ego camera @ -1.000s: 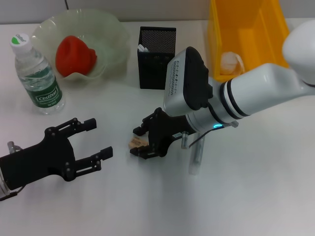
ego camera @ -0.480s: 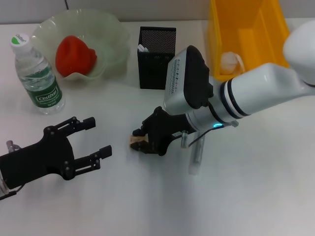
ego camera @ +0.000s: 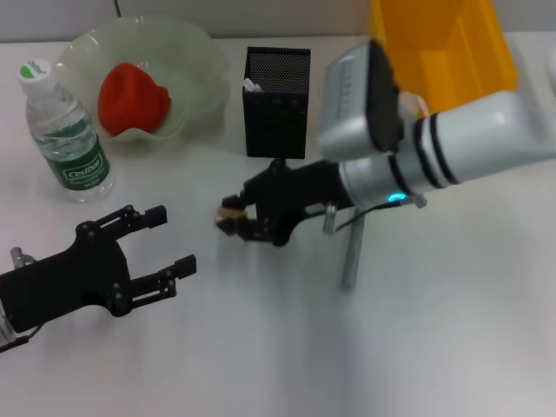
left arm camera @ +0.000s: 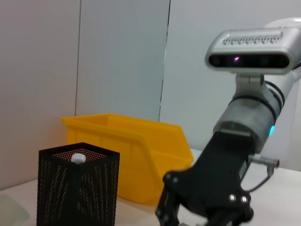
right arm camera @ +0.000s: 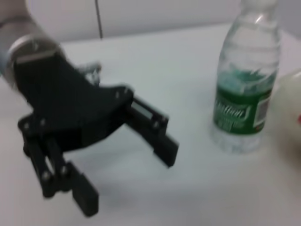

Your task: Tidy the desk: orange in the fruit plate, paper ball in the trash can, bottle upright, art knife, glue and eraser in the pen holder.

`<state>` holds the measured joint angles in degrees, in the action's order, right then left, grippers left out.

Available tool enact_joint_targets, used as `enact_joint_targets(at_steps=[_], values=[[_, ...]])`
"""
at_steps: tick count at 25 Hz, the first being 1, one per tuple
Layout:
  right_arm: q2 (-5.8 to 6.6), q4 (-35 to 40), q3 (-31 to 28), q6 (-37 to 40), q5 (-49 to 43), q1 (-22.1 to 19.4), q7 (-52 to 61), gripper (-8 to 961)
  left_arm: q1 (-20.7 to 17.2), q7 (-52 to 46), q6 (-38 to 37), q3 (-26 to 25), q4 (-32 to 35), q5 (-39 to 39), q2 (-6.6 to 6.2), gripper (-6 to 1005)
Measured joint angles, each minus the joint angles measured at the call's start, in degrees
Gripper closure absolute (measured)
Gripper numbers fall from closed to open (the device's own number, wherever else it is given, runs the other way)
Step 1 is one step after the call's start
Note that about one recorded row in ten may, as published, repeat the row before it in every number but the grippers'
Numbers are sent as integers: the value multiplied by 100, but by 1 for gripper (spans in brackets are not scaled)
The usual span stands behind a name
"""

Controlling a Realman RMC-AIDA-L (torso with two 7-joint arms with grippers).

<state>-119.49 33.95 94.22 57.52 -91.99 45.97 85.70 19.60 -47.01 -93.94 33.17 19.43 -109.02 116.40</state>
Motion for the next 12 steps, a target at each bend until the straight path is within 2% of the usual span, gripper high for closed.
enact_joint_targets(at_steps=[5, 12], values=[[-20, 115, -462, 161, 269, -283, -556, 697, 3, 4, 12, -5, 0, 10, 8, 198], [-9, -171, -503, 160, 1920, -615, -2115, 697, 45, -3, 97, -29, 0, 24, 53, 199]])
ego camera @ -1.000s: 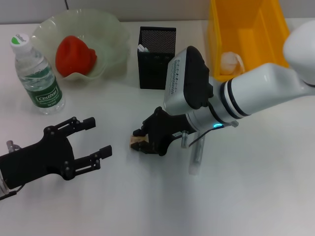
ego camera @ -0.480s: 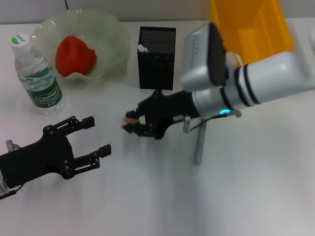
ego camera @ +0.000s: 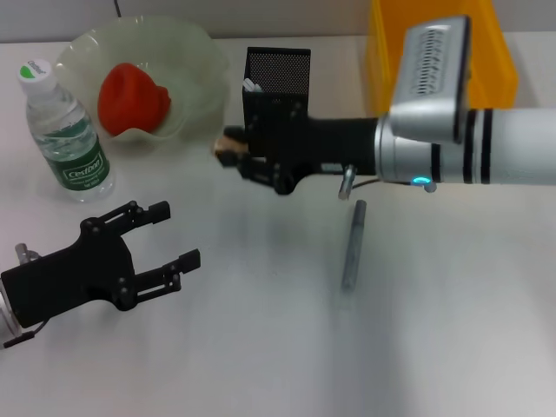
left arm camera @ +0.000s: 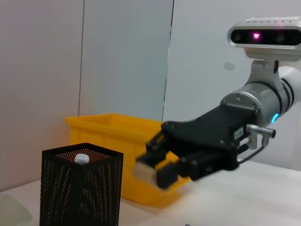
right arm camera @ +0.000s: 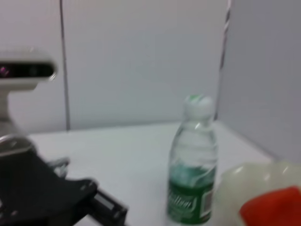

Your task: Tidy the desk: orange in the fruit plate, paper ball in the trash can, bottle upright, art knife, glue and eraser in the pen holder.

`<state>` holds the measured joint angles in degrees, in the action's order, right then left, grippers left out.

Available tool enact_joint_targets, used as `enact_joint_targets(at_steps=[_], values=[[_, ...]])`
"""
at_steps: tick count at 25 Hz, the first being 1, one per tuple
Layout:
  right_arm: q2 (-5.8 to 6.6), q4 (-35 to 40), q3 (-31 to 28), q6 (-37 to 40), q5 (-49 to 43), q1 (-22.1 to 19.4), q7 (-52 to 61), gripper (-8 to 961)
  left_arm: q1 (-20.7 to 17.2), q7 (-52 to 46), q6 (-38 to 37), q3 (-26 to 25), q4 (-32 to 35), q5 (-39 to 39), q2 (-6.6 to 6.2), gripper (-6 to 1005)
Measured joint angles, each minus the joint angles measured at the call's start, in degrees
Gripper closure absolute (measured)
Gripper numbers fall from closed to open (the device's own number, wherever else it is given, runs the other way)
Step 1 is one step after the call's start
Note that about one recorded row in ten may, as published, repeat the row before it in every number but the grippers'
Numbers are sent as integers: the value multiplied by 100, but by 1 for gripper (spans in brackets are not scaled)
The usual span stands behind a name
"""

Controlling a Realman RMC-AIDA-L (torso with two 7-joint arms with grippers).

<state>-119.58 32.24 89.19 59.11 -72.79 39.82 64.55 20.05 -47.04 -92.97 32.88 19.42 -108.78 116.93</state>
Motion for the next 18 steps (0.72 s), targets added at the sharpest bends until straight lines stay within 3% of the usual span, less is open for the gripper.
enact_joint_targets(at_steps=[7, 18], values=[[-5, -604, -35, -145, 1860, -41, -1371, 696, 16, -27, 8, -122, 0, 7, 6, 198], [-19, -683, -42, -1056, 2685, 146, -1670, 696, 17, -33, 2, -189, -9, 7, 15, 199]])
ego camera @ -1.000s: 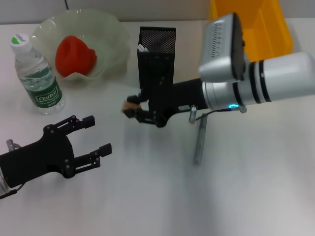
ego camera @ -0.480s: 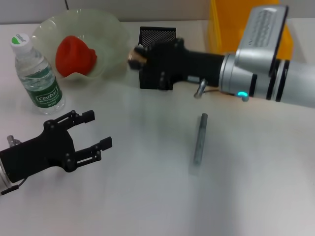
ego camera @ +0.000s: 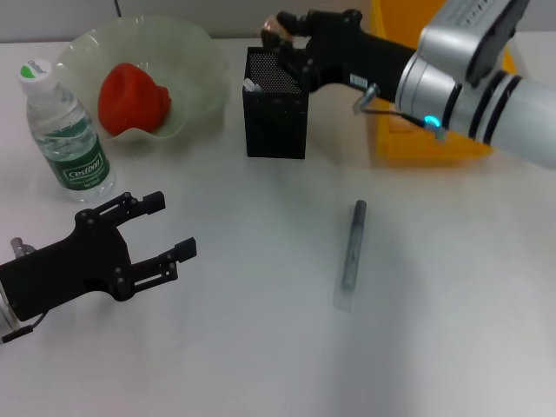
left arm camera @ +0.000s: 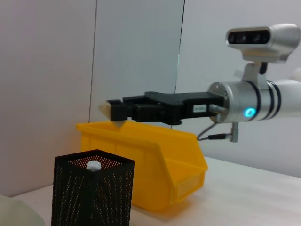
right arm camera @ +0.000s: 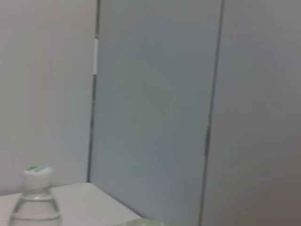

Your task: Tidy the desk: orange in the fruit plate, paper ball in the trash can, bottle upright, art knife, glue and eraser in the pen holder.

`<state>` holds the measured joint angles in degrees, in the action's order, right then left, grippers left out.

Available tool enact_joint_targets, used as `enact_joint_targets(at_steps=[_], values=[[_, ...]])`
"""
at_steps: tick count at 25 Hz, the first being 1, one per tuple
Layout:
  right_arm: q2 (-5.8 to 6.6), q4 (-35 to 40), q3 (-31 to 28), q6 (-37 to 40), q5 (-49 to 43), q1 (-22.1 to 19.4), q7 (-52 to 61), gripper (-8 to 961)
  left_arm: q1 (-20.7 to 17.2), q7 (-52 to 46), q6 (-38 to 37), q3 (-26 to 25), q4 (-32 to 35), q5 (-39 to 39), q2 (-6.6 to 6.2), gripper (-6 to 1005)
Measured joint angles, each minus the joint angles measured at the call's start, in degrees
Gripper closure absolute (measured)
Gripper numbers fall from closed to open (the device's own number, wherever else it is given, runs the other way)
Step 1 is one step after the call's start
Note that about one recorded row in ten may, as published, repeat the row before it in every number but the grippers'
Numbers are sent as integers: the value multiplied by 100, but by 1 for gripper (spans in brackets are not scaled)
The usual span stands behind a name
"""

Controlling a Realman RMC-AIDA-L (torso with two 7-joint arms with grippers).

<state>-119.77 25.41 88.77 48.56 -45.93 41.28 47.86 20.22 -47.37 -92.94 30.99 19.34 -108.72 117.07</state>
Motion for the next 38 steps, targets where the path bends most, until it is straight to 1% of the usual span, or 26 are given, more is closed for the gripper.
enact_joint_targets(at_steps=[2, 3, 4, 7, 9, 18, 27, 31, 36, 38], values=[[6, -68, 28, -298, 44, 146, 104, 697, 0, 0, -2, 0, 0, 0, 0, 199], [6, -68, 28, -298, 44, 146, 104, 697, 0, 0, -2, 0, 0, 0, 0, 199], [17, -191, 45, -425, 21, 281, 211, 697, 0, 0, -2, 1, 0, 0, 0, 199], [30, -410, 49, -458, -6, 471, 300, 697, -5, 0, 0, -5, 0, 0, 0, 199], [32, -443, 50, -460, -8, 498, 308, 685, -11, 1, 1, -8, 0, 0, -1, 199], [33, -447, 18, -462, 8, 459, 312, 629, -36, 0, 5, -16, -5, -1, -1, 198], [30, -393, 0, -159, 35, 213, 278, 574, -57, 0, -3, -14, -21, 0, 7, 199], [23, -375, 0, -136, 37, 180, 263, 549, -55, 8, -13, -14, -33, 0, 9, 199], [23, -367, -14, -127, 41, 145, 255, 320, -53, 15, -23, -14, -41, 0, 16, 198], [23, -343, -49, -100, 41, 105, 246, 310, -53, 15, -27, -14, -40, 0, 17, 198]])
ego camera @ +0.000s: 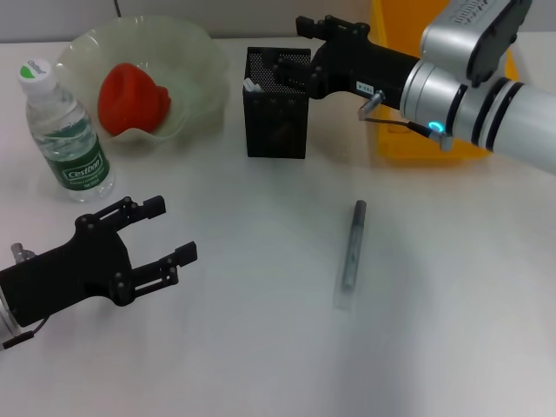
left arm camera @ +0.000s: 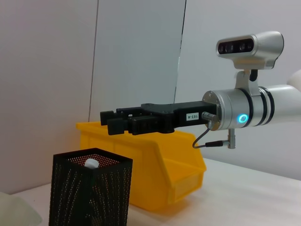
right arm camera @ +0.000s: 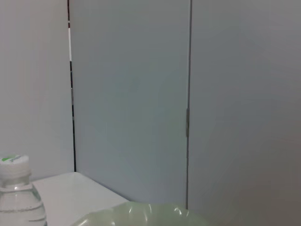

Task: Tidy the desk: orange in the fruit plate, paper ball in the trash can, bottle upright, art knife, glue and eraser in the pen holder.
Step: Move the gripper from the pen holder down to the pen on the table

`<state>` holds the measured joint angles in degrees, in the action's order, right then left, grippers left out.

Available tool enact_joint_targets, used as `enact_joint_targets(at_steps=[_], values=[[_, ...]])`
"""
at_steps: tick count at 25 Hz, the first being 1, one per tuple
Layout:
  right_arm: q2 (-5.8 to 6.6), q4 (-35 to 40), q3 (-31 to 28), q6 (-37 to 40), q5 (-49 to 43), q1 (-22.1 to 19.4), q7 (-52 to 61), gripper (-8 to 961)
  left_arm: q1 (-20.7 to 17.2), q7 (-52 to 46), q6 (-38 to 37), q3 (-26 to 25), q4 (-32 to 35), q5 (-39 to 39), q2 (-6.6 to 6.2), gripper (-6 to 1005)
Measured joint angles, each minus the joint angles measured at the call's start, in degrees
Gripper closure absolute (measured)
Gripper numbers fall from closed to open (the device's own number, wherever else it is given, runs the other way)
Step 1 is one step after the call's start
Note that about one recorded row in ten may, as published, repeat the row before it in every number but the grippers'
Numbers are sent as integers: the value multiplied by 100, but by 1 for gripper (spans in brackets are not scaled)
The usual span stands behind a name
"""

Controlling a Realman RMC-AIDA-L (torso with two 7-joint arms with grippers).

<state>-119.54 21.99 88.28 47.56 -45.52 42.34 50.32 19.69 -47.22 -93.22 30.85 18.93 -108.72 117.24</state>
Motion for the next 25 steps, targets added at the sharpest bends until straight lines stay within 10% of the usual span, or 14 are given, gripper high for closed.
enact_joint_targets(at_steps=[17, 25], values=[[55, 278, -509, 822, -29, -275, 41, 265, 34, -20, 3, 14, -9, 0, 0, 199], [381, 361, -560, 1838, -680, -435, 489, 265, 32, -77, -76, 43, -21, -21, 0, 198]])
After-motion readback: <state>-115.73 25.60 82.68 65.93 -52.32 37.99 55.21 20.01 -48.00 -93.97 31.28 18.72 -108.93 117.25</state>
